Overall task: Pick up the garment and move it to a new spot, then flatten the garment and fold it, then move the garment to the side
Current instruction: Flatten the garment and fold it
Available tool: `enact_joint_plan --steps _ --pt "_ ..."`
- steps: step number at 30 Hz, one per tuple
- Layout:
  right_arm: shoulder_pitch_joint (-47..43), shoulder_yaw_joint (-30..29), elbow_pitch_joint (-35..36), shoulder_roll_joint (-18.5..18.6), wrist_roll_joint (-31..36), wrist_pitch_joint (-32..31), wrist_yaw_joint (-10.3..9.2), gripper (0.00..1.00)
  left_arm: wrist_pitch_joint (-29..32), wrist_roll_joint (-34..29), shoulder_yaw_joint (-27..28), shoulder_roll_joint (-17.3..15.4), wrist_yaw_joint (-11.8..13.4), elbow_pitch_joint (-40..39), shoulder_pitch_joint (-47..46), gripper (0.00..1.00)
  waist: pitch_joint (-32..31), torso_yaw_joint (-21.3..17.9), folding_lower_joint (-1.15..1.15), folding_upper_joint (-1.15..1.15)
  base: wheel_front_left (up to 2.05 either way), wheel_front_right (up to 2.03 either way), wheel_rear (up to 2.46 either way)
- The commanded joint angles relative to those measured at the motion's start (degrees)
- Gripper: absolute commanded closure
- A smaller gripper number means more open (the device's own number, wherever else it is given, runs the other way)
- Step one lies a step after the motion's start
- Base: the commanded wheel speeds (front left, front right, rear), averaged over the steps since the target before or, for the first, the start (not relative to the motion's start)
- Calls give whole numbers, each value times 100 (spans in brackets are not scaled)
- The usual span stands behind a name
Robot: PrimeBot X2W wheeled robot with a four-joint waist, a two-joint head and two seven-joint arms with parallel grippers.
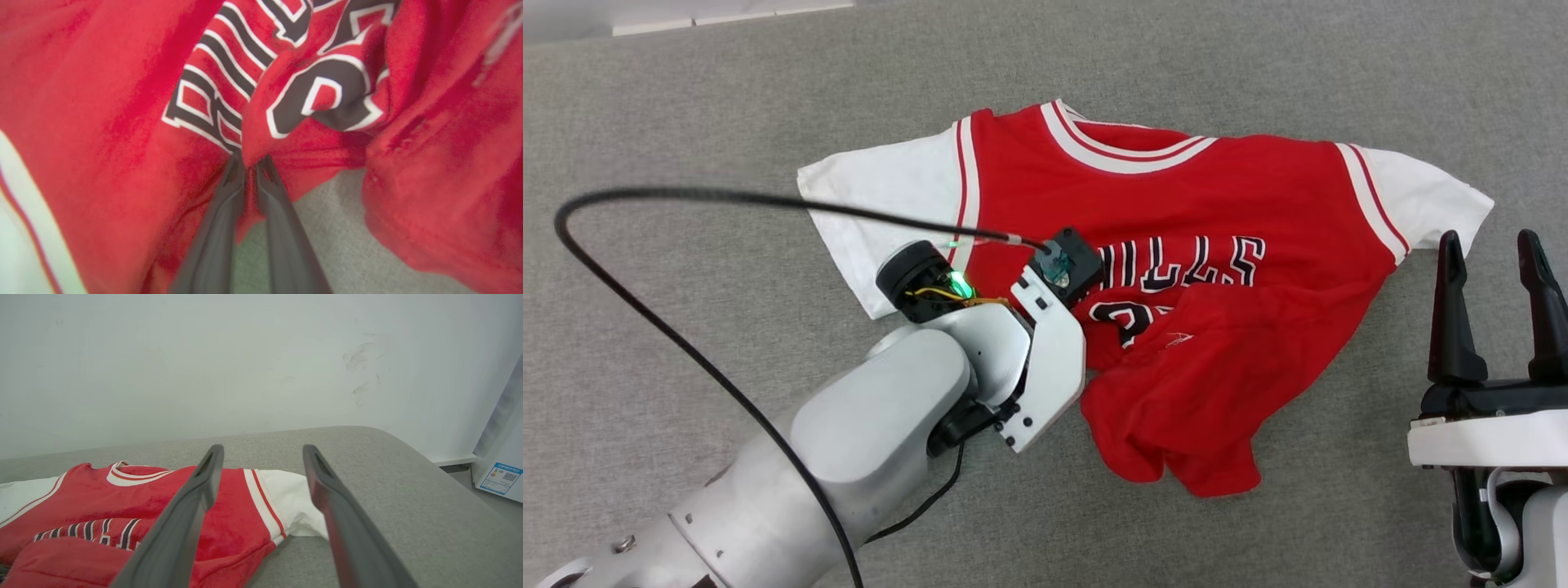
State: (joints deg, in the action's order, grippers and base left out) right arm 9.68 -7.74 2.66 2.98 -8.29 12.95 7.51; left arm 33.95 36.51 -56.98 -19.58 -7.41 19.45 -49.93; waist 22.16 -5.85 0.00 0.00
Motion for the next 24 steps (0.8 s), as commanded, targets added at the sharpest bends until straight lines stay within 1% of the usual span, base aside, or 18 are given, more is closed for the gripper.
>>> enact_joint_plan --steps 1,5,10,17,21,24 --pt "52 -2 -22 -17 -19 24 -4 0 -103 -17 -95 -29 -6 68 21 100 -38 24 0 0 0 0 0" --pt "-12 -45 -121 -15 18 21 -4 0 -413 140 -329 -51 -6 -23 142 100 -260 85 0 0 0 0 0" --pt "-85 -121 -228 -16 19 -39 -4 0 -578 323 -699 -239 -6 -384 405 100 -648 175 0 0 0 0 0" --pt "-205 -161 -332 -15 -21 -132 -4 0 -597 367 -1189 -487 7 -1041 936 100 -1131 342 0 0 0 0 0" --pt "-284 -148 -360 -15 -31 -171 -4 0 -547 263 -1389 -533 36 -1350 1273 100 -1274 421 0 0 0 0 0" --pt "-289 -142 -371 -15 -35 -213 -4 0 -509 197 -1484 -469 29 -1445 1543 100 -1338 465 0 0 0 0 0"
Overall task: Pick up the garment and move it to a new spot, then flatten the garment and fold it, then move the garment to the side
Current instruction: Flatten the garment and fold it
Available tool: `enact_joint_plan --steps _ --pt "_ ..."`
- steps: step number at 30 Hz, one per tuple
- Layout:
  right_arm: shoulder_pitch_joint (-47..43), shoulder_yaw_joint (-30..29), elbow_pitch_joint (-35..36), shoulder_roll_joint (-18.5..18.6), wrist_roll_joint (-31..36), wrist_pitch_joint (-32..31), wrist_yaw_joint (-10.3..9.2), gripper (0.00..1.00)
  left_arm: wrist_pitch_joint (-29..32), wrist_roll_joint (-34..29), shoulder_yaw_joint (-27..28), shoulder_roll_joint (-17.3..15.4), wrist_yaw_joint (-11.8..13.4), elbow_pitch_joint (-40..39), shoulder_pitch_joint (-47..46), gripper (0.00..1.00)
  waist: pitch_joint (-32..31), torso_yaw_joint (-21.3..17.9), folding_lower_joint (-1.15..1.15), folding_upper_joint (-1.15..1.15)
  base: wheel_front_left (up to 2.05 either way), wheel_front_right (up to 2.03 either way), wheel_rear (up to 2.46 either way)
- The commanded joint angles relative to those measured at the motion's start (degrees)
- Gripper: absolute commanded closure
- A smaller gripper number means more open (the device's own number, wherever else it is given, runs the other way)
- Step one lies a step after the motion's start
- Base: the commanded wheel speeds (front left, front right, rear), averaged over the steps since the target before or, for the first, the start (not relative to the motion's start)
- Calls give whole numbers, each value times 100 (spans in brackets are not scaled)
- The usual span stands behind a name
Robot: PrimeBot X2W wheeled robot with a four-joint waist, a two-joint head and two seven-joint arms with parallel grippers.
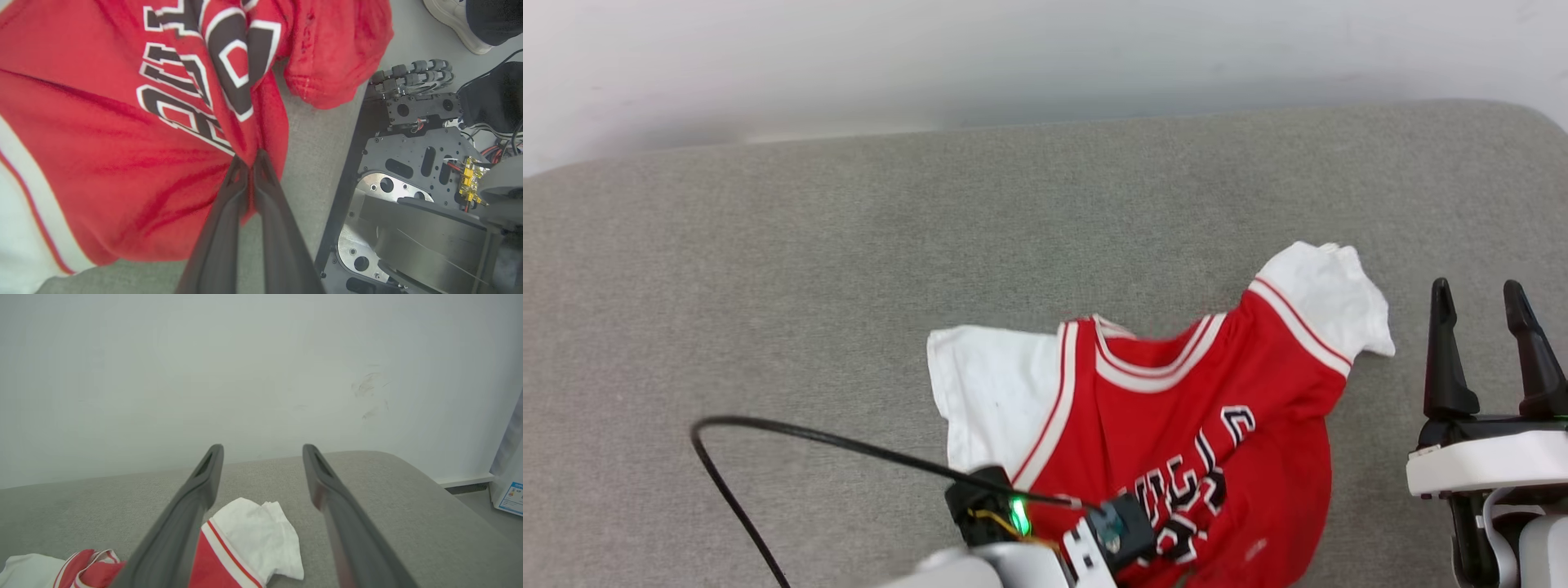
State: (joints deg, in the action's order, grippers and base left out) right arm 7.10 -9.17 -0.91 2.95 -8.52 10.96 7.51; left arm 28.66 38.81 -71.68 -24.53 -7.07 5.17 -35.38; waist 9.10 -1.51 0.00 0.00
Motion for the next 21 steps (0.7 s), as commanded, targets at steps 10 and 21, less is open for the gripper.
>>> enact_joint_plan --steps 10,21 --pt "-117 35 -44 -11 -44 -80 -4 0 -690 -109 206 278 353 197 517 0 -134 204 0 0 0 0 0" --pt "-153 44 -9 -12 -52 -161 -4 0 -1432 272 1260 -341 977 9 529 0 -327 361 0 0 0 0 0"
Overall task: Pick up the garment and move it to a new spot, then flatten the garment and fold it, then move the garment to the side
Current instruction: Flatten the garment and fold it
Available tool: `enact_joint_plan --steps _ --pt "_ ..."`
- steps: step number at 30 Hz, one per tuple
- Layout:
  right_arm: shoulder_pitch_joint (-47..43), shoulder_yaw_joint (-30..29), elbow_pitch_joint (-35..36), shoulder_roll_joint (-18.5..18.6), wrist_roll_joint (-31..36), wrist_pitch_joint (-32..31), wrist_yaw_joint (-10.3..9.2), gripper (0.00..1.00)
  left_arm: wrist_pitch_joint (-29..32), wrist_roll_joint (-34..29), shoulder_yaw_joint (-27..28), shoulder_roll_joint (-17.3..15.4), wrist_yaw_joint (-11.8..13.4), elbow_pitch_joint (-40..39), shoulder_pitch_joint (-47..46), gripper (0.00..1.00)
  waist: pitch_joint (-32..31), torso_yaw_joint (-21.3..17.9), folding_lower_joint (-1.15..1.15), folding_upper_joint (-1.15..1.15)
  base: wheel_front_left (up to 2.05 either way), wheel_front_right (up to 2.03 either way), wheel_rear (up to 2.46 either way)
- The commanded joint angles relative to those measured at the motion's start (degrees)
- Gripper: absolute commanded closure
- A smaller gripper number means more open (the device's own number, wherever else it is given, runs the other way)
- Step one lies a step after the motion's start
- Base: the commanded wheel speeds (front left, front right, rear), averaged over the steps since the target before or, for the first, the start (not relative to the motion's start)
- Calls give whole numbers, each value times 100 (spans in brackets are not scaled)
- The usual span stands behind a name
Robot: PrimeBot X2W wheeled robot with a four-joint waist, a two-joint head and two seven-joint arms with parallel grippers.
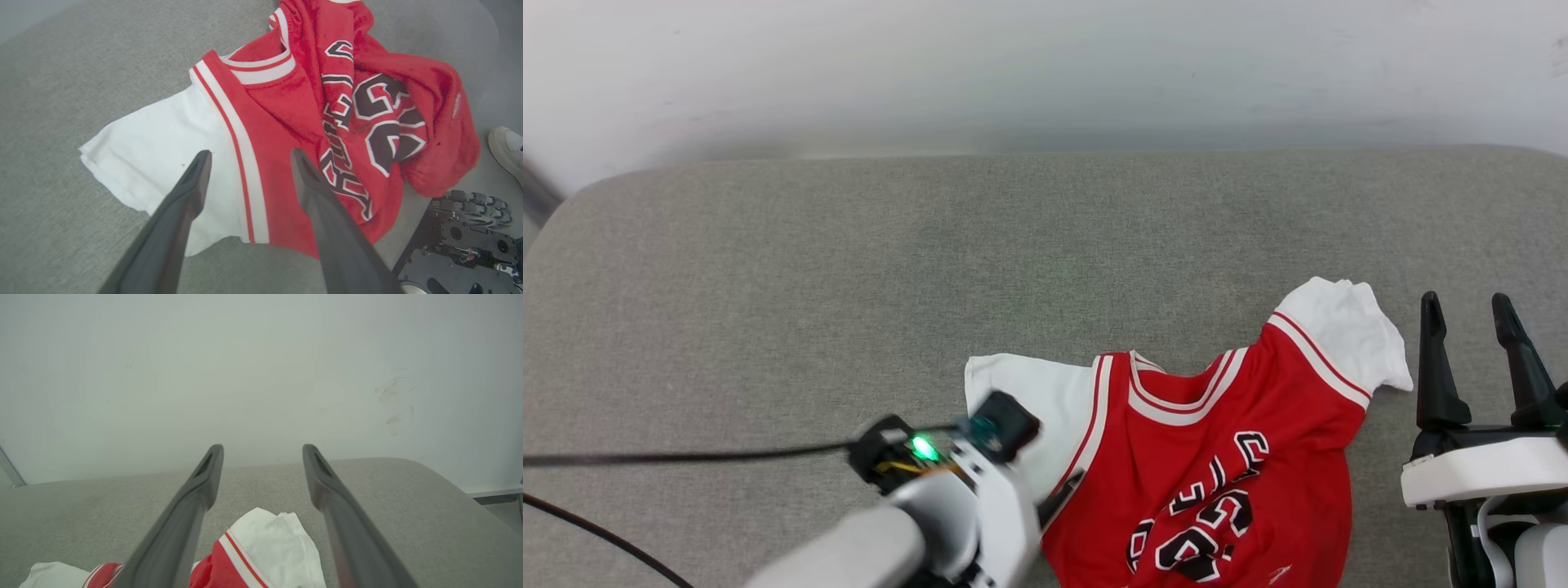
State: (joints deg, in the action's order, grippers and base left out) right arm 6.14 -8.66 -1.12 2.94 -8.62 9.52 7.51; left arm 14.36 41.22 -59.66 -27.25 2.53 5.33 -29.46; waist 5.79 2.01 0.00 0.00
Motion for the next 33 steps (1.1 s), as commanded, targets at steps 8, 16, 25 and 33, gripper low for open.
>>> enact_joint_plan --steps 8,16,25,33 --pt "-3 107 71 -10 -55 -26 -4 0 815 546 591 -779 -248 306 -838 0 268 -90 0 0 0 0 0" --pt "172 113 39 -11 -86 52 -4 0 1575 1072 732 -878 -671 972 -1452 0 678 -296 0 0 0 0 0" --pt "348 115 -54 -12 -152 209 -4 0 1899 1221 616 -666 -888 1585 -1910 0 1104 -469 0 0 0 0 0" --pt "399 96 -193 -11 -232 347 -4 0 1997 871 183 -634 -942 1934 -1990 0 1272 -568 0 0 0 0 0"
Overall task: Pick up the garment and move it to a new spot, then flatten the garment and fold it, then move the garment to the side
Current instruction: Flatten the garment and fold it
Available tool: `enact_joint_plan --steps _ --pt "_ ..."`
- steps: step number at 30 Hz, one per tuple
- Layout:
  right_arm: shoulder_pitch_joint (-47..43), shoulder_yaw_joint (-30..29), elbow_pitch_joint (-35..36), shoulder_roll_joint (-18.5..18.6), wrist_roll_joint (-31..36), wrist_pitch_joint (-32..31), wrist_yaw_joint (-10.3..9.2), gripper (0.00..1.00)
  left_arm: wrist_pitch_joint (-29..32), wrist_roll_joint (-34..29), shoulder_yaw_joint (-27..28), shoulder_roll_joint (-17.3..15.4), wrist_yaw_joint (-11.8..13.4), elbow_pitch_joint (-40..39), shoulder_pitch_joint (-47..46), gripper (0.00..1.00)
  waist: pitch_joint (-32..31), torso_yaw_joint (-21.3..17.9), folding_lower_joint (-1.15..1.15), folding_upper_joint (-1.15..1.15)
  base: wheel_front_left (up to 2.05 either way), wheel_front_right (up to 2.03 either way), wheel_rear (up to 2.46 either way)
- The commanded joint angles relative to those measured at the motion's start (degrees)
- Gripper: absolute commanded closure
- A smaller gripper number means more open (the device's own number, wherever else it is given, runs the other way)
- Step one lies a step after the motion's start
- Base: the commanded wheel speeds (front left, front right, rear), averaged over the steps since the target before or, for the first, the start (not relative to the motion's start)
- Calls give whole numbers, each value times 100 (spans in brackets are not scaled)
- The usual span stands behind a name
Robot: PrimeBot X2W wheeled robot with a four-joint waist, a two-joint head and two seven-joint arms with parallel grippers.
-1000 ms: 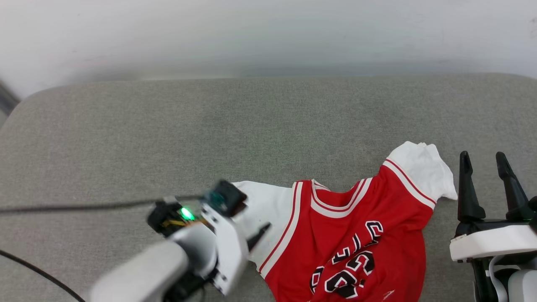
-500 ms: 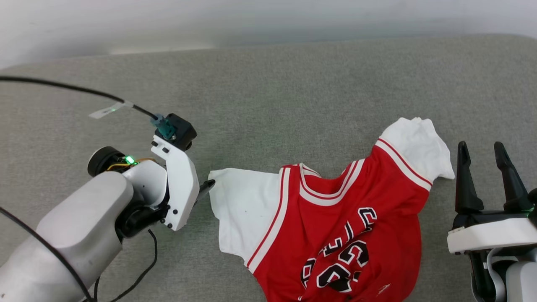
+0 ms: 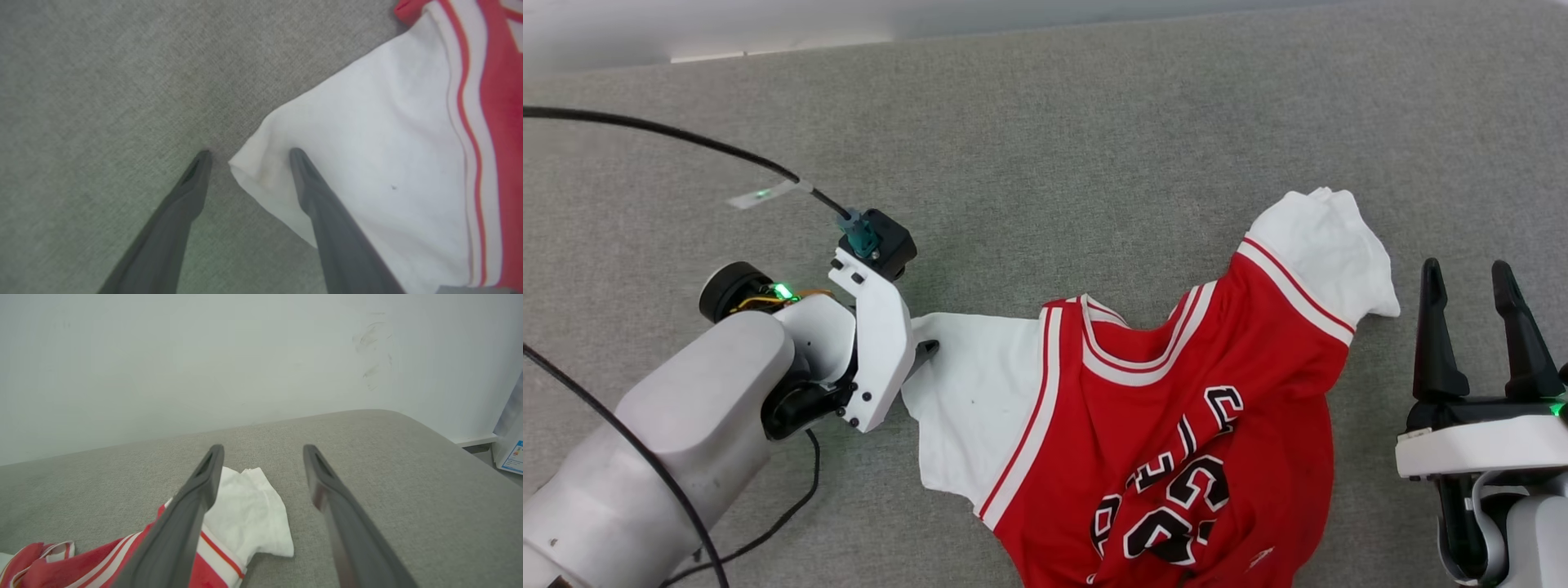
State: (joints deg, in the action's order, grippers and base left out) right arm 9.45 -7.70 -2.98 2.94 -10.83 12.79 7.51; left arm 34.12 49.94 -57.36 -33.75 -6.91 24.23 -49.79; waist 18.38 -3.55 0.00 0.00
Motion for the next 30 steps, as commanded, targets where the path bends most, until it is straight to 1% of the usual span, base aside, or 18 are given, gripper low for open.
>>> enact_joint_plan --steps 1,5,6,7,9,14,15,17,19,21,24,30 --pt "84 -4 -21 -11 -11 31 -4 0 25 1 -98 41 -7 99 75 0 26 -20 0 0 0 0 0" --pt "125 -44 -59 -10 -15 82 -4 0 123 41 -315 135 -36 228 223 0 46 -43 0 0 0 0 0" --pt "121 -55 -69 -11 -9 84 -4 0 179 56 -396 149 -45 238 271 81 39 -42 0 0 0 0 0" --pt "116 -63 -83 -11 -6 87 -4 0 201 89 -455 157 -52 241 312 100 28 -38 0 0 0 0 0" --pt "118 -86 -108 -10 14 103 -4 0 86 145 -453 177 -59 238 353 100 -15 -20 0 0 0 0 0" --pt "99 -90 -154 -10 94 27 -4 0 -488 163 -148 102 3 290 222 100 -244 72 0 0 0 0 0" --pt "93 -106 -172 -11 72 -39 -4 0 -617 149 -92 70 -11 259 210 100 -301 99 0 0 0 0 0" --pt "103 -70 -160 -11 236 -243 -4 0 -900 181 34 13 -6 156 227 100 -410 154 0 0 0 0 0" --pt "148 5 -149 54 322 -581 -4 0 -1105 138 104 -124 3 10 270 100 -503 212 0 0 0 0 0" --pt "204 158 -117 244 314 -1058 -4 0 -1284 55 153 -299 58 -204 311 100 -587 283 0 0 0 0 0" --pt "303 438 -32 654 179 -2004 -4 0 -1491 -11 238 -557 219 -703 443 100 -661 400 0 0 0 0 0" --pt "726 843 250 1467 -352 -4231 -4 0 -1959 -116 567 -1103 844 -2106 807 100 -594 683 0 0 0 0 0"
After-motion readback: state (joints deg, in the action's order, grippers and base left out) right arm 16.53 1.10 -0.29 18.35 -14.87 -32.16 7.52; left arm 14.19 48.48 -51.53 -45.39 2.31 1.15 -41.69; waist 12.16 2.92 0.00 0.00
